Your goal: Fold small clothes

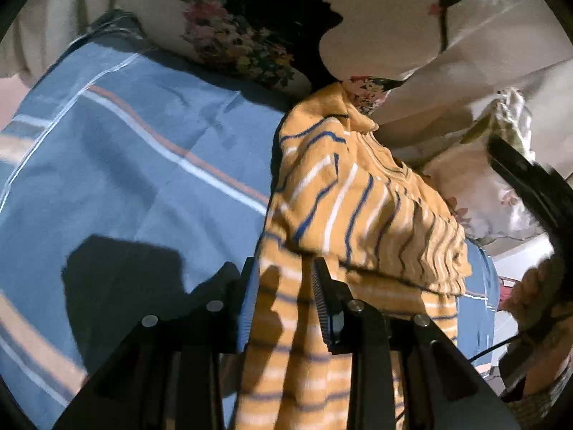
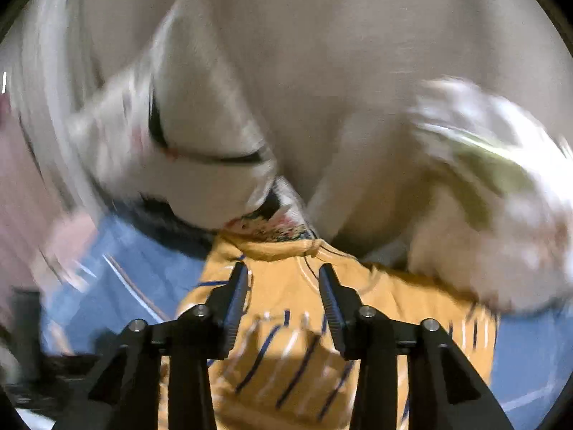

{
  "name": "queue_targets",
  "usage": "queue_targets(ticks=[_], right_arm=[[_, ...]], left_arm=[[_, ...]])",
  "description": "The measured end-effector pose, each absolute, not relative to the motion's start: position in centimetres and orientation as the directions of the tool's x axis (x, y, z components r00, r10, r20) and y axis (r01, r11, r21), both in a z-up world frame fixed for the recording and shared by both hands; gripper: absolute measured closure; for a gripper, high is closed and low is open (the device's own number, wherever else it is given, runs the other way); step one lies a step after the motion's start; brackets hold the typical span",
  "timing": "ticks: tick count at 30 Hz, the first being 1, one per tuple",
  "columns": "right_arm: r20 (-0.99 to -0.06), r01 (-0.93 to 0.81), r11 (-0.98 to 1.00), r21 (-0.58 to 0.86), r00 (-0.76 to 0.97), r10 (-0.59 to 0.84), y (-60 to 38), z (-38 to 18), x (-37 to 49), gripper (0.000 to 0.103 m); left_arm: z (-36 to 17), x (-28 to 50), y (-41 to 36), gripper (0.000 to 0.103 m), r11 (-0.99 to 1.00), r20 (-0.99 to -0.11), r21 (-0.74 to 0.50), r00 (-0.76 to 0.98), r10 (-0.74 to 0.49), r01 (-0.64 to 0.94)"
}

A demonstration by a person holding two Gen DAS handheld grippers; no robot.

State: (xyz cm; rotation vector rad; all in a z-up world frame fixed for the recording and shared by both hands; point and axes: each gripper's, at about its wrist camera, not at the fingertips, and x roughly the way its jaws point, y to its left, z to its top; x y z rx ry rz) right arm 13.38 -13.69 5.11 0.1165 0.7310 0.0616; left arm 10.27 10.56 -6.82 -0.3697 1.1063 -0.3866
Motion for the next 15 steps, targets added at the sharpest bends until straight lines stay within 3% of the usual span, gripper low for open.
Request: queue_targets(ticks=[6,8,12,15], right_arm=[[-0.607,0.113,0.829,0.548,0.735,0.301,-21.0,5.1,4.6,0.058],[-0.647,0.134,0.821,0.554,0.691,0.324,-22.8,4.2,1.9,0.058],[-0.768,0.141,0.904,0.405,0.588,0.252,-25.2,2.9,-4.7,0.058],[-0.804,0.187,0.870,0.456,0.505,0.313,-28.1,-0.5,-10.4,0.058]], left_arm=[[-6.5,5.1,11.3,0.074,0.896,-0.809,-0.437,0.403,-0.428,0.074],[-6.8,2.9,11.6,0.074,0.900,-0.818,-0.433,0.396,-0.418,0.055],[-7.6,-1.2,12.6,0.069,0.901,-0.831,-0.433,0.382,-0.406,0.017],[-9.0,-3.8,13.4,0.068,0.886,-0.832,-0.463,0.351,-0.429,-0.016]])
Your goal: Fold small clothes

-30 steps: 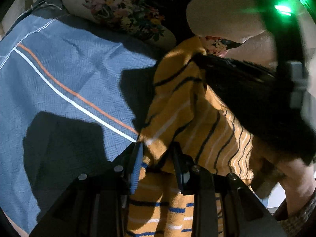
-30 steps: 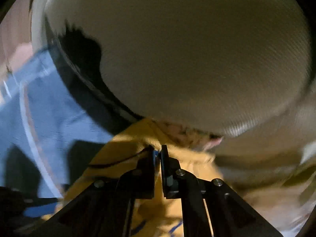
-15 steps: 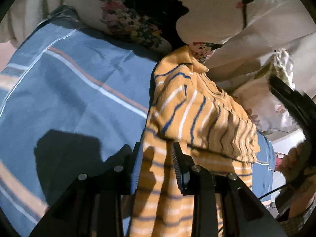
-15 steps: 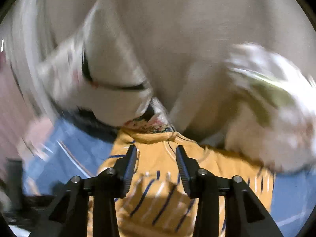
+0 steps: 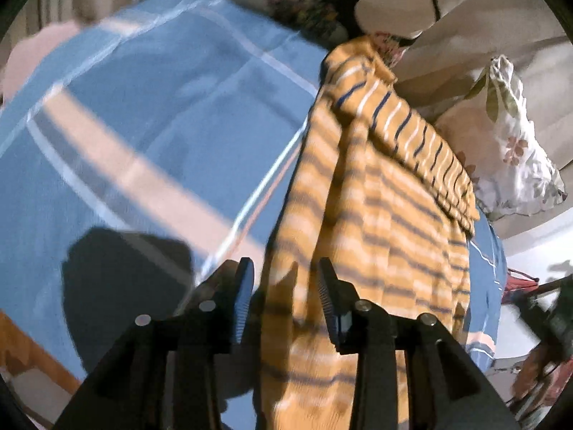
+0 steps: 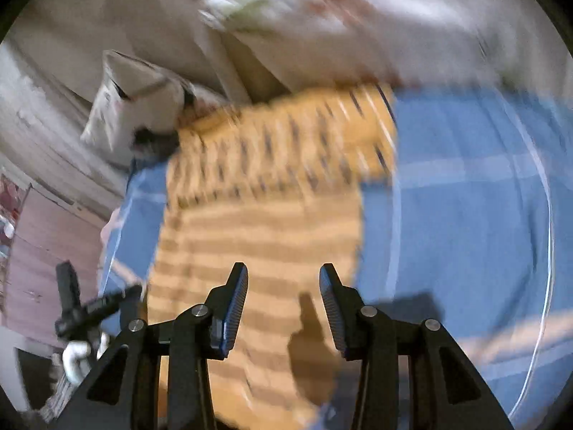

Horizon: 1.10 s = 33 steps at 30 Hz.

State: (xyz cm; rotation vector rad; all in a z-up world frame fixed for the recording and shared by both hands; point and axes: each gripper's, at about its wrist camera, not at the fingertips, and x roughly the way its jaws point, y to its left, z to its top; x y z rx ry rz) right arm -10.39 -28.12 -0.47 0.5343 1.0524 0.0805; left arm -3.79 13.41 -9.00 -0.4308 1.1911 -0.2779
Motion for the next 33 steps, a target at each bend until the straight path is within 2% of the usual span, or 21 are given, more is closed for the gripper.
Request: queue_targets(ticks=[4,7,10,14,22,26,28,29,30,31,32,33], right_arm=[[-0.812,0.290,0.793,0.536,0.432,0.392,-29.6,-6.1,-15.3,0.058],[-0.770,0.318,0.720,0.617,0.434,0.468,-29.0,-8.9,-16.2,0.058],[-0.778,0.310,0.727,0.613,0.398,0.486,-27.4,-10.2,-15.5,0.058],[-0.760,0.272,0.722,0.637,0.379,0.528,-25.2,-10.7,-15.0,0.052],[-0.729,0.241,0.697,0.676,0.357,0.584,-23.6,-11.1,-15.9,0.051],[-0.740,0.220,0.721,0.658,0.370,0.562,-22.9,-10.9,-16.3,0.051],[-0.754,0.203,0.748,0.632,0.385,0.533,-22.3,-10.7,-16.5,0.051],[-0.760,0.197,0.759,0.620,0.391,0.520,-22.1,-10.7,-16.5,0.052],[-0.768,0.191,0.772,0.606,0.394,0.505,-21.8,-10.6,-16.6,0.055],[-0.787,0.193,0.793,0.577,0.392,0.477,-21.6,-10.6,-16.5,0.078],[-0.804,0.196,0.810,0.553,0.380,0.457,-21.5,-10.6,-16.3,0.093],[-0.809,0.198,0.813,0.548,0.371,0.455,-21.6,-10.7,-16.2,0.093]], left_arm=[[-10.4,-5.9,13.6,0.067,0.853,-0.816,-0.521,0.314,-0.486,-0.036],[-10.8,-6.5,13.2,0.061,0.822,-0.790,-0.568,0.307,-0.531,-0.040],[-10.8,-7.1,12.9,0.055,0.792,-0.765,-0.609,0.296,-0.572,-0.044],[-10.6,-7.9,12.0,0.054,0.794,-0.764,-0.608,0.278,-0.582,-0.009],[-10.9,-9.3,11.3,0.055,0.784,-0.762,-0.620,0.217,-0.610,0.027],[-11.2,-9.8,10.6,0.055,0.786,-0.766,-0.618,0.199,-0.611,0.034],[-11.2,-9.8,10.5,0.066,0.794,-0.774,-0.607,0.210,-0.598,0.024],[-11.3,-9.7,10.6,0.086,0.800,-0.781,-0.599,0.210,-0.588,0.010],[-11.5,-9.6,10.8,0.087,0.797,-0.781,-0.603,0.208,-0.589,-0.007],[-11.5,-9.6,11.1,0.087,0.790,-0.775,-0.612,0.215,-0.594,-0.025],[-11.3,-9.7,11.3,0.087,0.788,-0.773,-0.615,0.226,-0.593,-0.036],[-11.0,-9.8,11.3,0.088,0.791,-0.774,-0.611,0.235,-0.588,-0.034]])
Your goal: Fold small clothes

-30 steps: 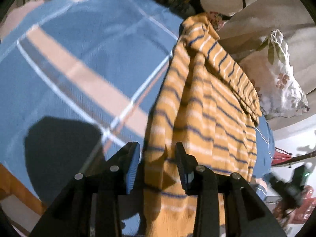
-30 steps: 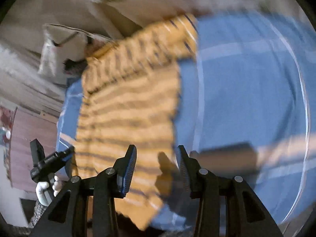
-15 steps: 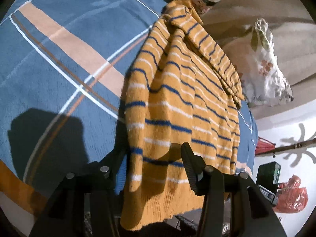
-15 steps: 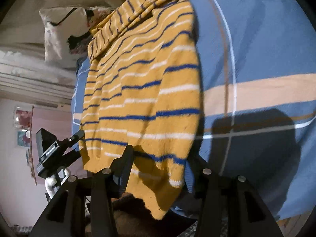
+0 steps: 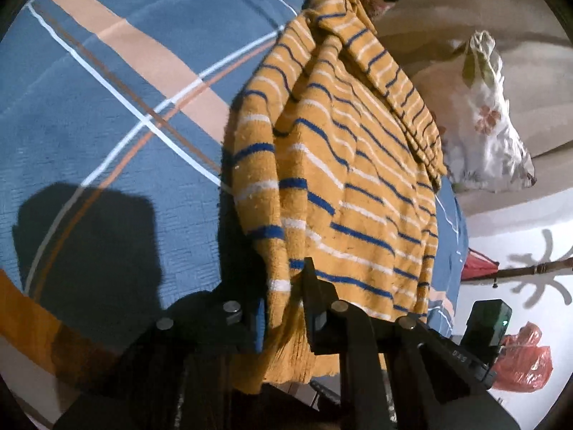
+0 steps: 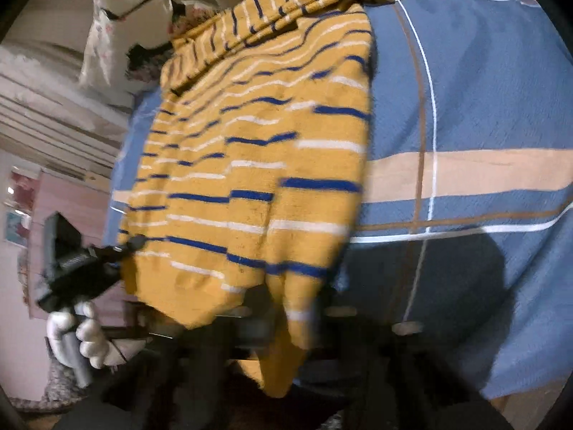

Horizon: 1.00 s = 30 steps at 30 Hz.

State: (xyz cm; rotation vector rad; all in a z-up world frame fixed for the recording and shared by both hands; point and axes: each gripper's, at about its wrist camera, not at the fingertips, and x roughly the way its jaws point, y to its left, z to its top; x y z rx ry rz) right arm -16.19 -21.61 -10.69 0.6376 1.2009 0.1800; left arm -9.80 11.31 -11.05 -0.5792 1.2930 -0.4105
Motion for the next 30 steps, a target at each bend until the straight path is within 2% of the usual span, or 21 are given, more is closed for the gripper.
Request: queue_targets(ticks=[7,14,20,24,30], right_arm=[[-0.727,0.158,0.743,0.650,0.413,0.549,-23.3,-7.9,-16.9,0.094],[-0.722,0.123,0.742,0.659,0.380,0.578,-23.7,-6.0,-20.2,0.095],[-0.731,0.134,0.735,0.664,0.318,0.603,-23.6,-6.8,-22.4,0.095],[-0.725,0.155,0.719,0.677,0.310,0.615,-23.7,-8.0,-22.0,0.095],[-0.693,0.107,0.711,0.695,0.361,0.624,-24.5,-6.1,-20.4,0.095]], left_arm=[[-7.0,-11.5,11.5,0.089,0.784,-0.740,-0.620,0.311,-0.597,0.029],[-5.2,-14.7,12.9,0.094,0.755,-0.708,-0.655,0.326,-0.627,0.029],[-6.0,-17.2,13.5,0.094,0.769,-0.736,-0.639,0.289,-0.613,0.004],[-6.5,-17.3,13.7,0.094,0.772,-0.744,-0.635,0.290,-0.602,-0.025],[-4.1,-15.5,13.0,0.094,0.768,-0.722,-0.641,0.344,-0.600,-0.004]])
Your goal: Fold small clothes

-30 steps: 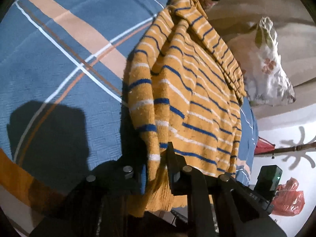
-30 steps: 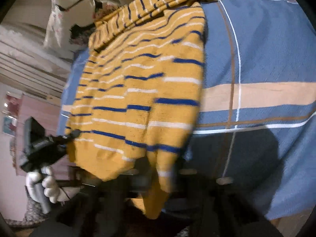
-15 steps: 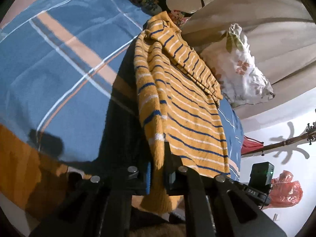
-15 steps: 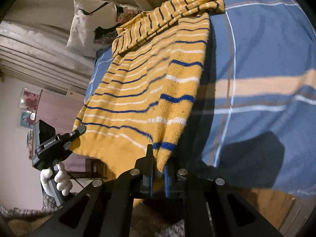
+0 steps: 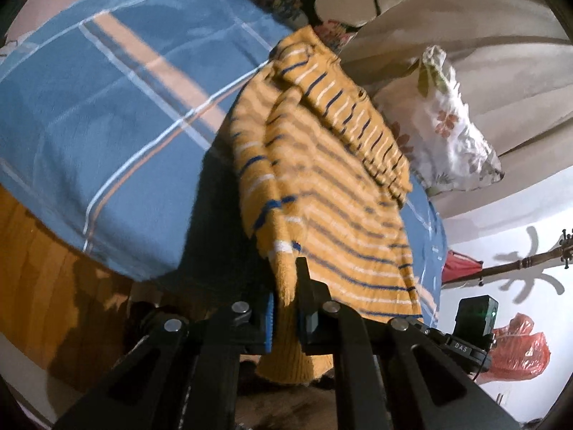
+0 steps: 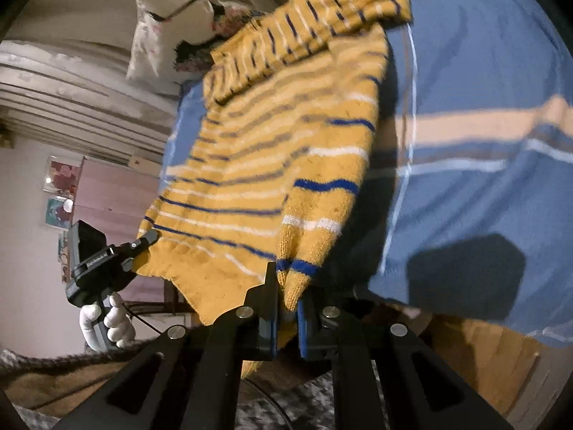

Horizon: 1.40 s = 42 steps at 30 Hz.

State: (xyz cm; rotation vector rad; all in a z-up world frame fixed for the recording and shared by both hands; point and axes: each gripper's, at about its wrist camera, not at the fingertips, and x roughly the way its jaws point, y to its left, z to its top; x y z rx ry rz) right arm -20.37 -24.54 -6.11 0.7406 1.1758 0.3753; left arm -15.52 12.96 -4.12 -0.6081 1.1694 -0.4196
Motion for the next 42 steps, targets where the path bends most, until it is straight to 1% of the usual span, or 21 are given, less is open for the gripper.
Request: queue_targets(ticks=[4,7,10,14,16,18,19,21,23,25,26,27,29,31,35,38,40,41,42], right_arm=[[-0.640,0.086,0.675,0.733,0.423,0.641,-25.7,-4.2,-17.1,0.095],[-0.605,0.081,0.648,0.758,0.461,0.649,-26.4,-3.0,-13.4,0.095],[-0.602,0.101,0.649,0.754,0.501,0.622,-27.2,-2.3,-8.6,0.095],[-0.581,0.230,0.558,0.797,0.542,0.607,-30.2,-4.7,-0.7,0.093],[-0.603,0.302,0.538,0.787,0.563,0.565,-31.6,-6.2,2.2,0.090],[-0.630,0.366,0.526,0.768,0.583,0.514,-33.0,-7.1,4.3,0.085],[-0.650,0.394,0.534,0.748,0.599,0.469,-33.8,-7.3,5.3,0.078],[-0.649,0.403,0.533,0.744,0.625,0.434,-34.3,-7.1,6.2,0.069],[-0.651,0.402,0.549,0.733,0.648,0.395,-35.0,-6.4,6.8,0.054],[-0.656,0.391,0.591,0.706,0.675,0.337,-35.4,-5.0,6.9,0.050],[-0.666,0.388,0.615,0.686,0.675,0.317,-35.5,-4.4,6.7,0.050],[-0.681,0.383,0.647,0.659,0.669,0.298,-35.3,-3.5,6.6,0.050],[-0.715,0.355,0.725,0.591,0.647,0.266,-34.3,-2.5,6.6,0.050],[-0.738,0.276,0.816,0.507,0.628,0.246,-32.5,-1.6,6.5,0.050],[-0.793,0.113,0.957,0.266,0.591,0.150,-27.1,-0.9,6.0,0.050],[-0.786,0.025,0.989,0.146,0.611,0.100,-24.4,-0.1,4.9,0.050],[-0.775,-0.012,0.994,0.110,0.625,0.093,-23.4,0.4,4.4,0.048],[-0.772,-0.037,0.996,0.086,0.629,0.090,-22.8,0.4,4.1,0.046],[-0.774,-0.062,0.997,0.054,0.628,0.081,-22.0,0.3,4.1,0.044]], left_arm=[[-2.4,-12.2,11.7,0.094,0.773,-0.712,-0.634,0.371,-0.596,0.023],[-0.9,-7.5,10.2,0.094,0.782,-0.706,-0.619,0.390,-0.592,0.066],[0.0,-1.0,7.6,0.094,0.794,-0.699,-0.596,0.408,-0.587,0.121],[-1.2,7.0,5.1,0.093,0.819,-0.718,-0.561,0.421,-0.555,0.121],[-2.4,10.6,4.4,0.093,0.833,-0.735,-0.544,0.422,-0.530,0.099],[-3.6,13.7,4.3,0.093,0.826,-0.740,-0.560,0.408,-0.534,0.067],[-3.9,15.1,4.5,0.093,0.814,-0.734,-0.579,0.402,-0.548,0.051],[-4.0,16.3,4.8,0.093,0.800,-0.723,-0.598,0.397,-0.565,0.050],[-3.9,17.3,4.8,0.093,0.798,-0.720,-0.599,0.391,-0.573,0.066],[-3.9,17.7,4.6,0.092,0.795,-0.723,-0.601,0.373,-0.582,0.076],[-3.9,17.7,4.4,0.091,0.795,-0.724,-0.601,0.368,-0.584,0.082],[-3.9,17.6,4.3,0.085,0.797,-0.725,-0.597,0.364,-0.585,0.091],[-3.7,17.3,4.1,0.080,0.801,-0.727,-0.589,0.361,-0.585,0.112],[-3.5,17.2,4.3,0.080,0.790,-0.717,-0.601,0.353,-0.601,0.124],[-2.1,16.9,6.2,0.079,0.782,-0.697,-0.611,0.387,-0.604,0.120],[-0.4,15.9,7.9,0.079,0.803,-0.694,-0.586,0.443,-0.568,0.110],[0.6,14.9,8.4,0.078,0.814,-0.690,-0.567,0.466,-0.554,0.128],[1.1,14.2,8.2,0.076,0.815,-0.686,-0.559,0.467,-0.558,0.153],[1.4,13.7,7.8,0.071,0.815,-0.684,-0.550,0.461,-0.565,0.183]])
